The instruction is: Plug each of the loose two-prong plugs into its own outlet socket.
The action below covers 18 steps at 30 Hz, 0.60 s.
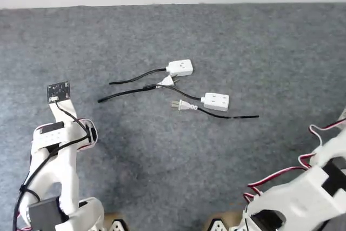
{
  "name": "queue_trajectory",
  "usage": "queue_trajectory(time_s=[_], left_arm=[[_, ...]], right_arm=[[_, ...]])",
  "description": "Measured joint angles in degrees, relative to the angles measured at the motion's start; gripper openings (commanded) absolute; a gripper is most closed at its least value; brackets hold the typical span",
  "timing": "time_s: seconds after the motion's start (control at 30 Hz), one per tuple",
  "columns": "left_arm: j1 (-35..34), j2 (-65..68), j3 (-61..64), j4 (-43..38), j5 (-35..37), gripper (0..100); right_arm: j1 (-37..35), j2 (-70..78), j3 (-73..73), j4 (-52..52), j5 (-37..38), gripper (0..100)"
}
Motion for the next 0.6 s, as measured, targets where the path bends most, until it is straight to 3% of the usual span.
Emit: queue_trajectory(time_s=[0.27, 0.47, 0.6], left_arm=[[0.00, 0.00, 0.00, 0.00, 0.00, 17], [0.00, 0.00, 0.00, 0.00, -0.35, 17], [0.00, 0.00, 0.00, 0.44, -0.35, 17]], right_arm=[[-2.46, 0.00, -13.19, 16.97, -3.87, 27.2], [-6.42, 0.00, -20.40, 26.55, -5.54, 5.0], [-8.97, -0.09, -25.93, 33.58, -5.63, 3.9]])
